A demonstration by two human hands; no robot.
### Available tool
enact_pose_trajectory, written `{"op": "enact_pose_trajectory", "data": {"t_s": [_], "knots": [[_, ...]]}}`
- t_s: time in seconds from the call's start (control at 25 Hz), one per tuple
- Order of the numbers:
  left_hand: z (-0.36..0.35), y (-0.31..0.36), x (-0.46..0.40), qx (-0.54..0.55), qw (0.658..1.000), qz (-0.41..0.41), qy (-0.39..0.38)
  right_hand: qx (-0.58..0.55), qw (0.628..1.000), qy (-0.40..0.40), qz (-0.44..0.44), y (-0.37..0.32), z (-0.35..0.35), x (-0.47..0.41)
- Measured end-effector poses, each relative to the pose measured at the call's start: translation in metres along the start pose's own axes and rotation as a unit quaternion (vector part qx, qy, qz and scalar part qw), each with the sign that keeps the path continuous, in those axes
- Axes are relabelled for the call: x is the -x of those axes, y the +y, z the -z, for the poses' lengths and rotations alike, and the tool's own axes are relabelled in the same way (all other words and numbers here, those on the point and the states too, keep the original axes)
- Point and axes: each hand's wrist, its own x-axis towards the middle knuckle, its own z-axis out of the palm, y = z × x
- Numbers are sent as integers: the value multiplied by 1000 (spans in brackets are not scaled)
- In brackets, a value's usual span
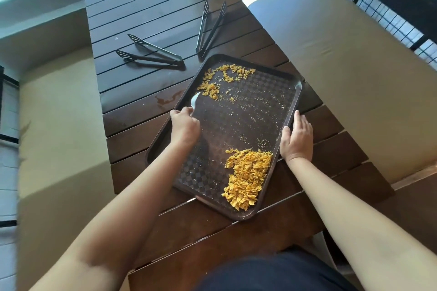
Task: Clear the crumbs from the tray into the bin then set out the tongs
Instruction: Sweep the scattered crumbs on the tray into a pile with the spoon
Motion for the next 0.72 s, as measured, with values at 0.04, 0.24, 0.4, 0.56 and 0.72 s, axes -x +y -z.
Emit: {"op": "enact_pose_trajectory", "data": {"t_s": [0.04,0.24,0.4,0.56,0.72], "knots": [[-1,3,-8,-7,1000,15,2,-1,1000,-1,0,0,0,-1],[-10,20,-34,-38,997,63,-12,-5,1000,-2,-4,-2,0,-4],[-14,33,-47,-8,998,56,-30,-11,1000,2,-7,-3,1,-4],[-27,31,-42,-42,996,-22,-80,-8,1000,3,-5,-2,1,-4],[-36,20,-31,-44,988,-69,-129,-11,1000,3,-3,-2,1,-4]]}}
